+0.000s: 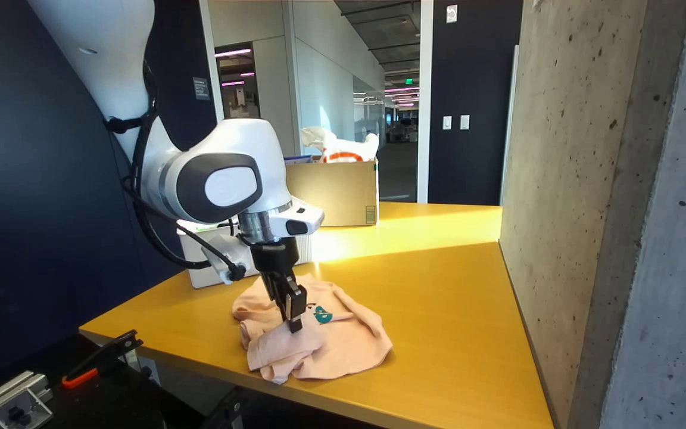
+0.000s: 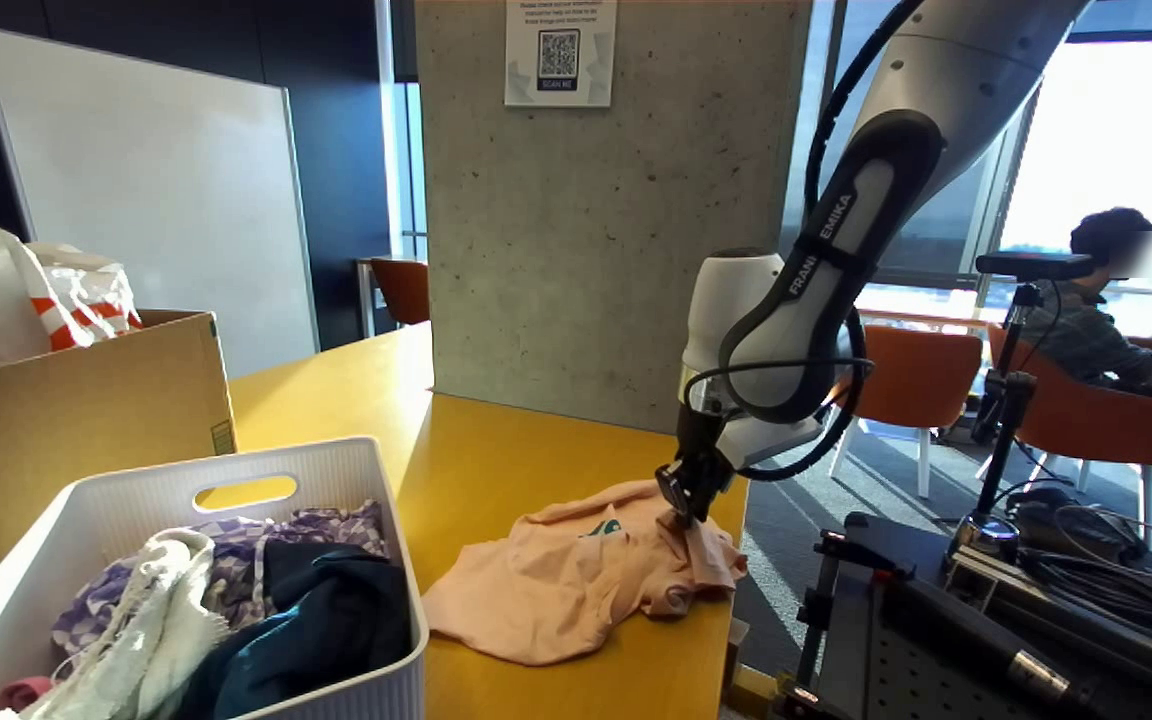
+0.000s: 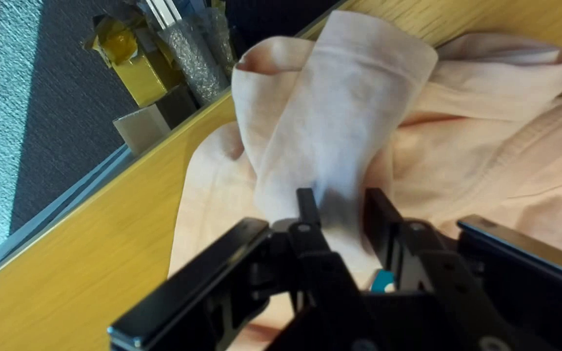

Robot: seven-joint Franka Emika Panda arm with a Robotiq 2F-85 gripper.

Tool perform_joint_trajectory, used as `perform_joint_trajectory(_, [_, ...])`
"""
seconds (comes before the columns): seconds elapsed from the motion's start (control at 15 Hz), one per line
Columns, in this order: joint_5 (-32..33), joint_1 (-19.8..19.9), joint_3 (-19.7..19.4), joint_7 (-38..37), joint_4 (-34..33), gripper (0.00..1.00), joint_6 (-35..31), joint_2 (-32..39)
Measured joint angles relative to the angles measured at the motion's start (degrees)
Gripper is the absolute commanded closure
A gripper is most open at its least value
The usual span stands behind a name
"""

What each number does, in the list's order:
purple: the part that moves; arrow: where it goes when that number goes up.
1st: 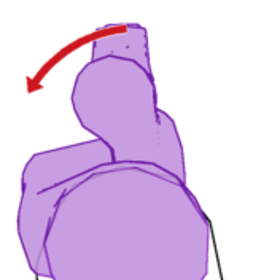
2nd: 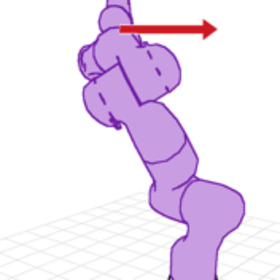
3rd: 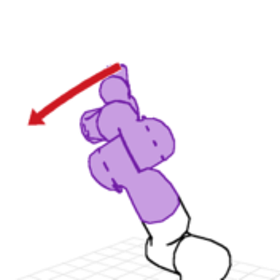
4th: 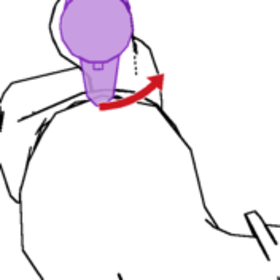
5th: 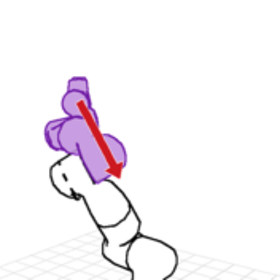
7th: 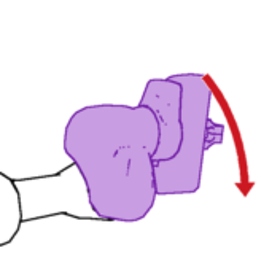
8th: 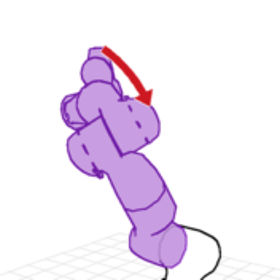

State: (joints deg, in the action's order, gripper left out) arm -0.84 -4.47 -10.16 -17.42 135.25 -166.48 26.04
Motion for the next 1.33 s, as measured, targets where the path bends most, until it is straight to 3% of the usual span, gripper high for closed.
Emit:
perform_joint_trajectory(0.33, [0.9,-2.8,-1.9,-1.6,-1.0,0.03,3.6,-4.8])
perform_joint_trajectory(0.4, [0.8,-2.7,-1.7,-1.6,-1.6,0.00,4.1,-5.8])
perform_joint_trajectory(0.8, [0.9,0.2,3.9,5.4,-8.5,0.00,10.0,-7.8])
perform_joint_trajectory(1.0, [4.9,-0.8,6.1,8.0,-11.3,0.00,12.3,-6.2])
perform_joint_trajectory(1.33, [14.2,-3.9,6.3,10.6,-16.2,0.00,13.1,0.6])
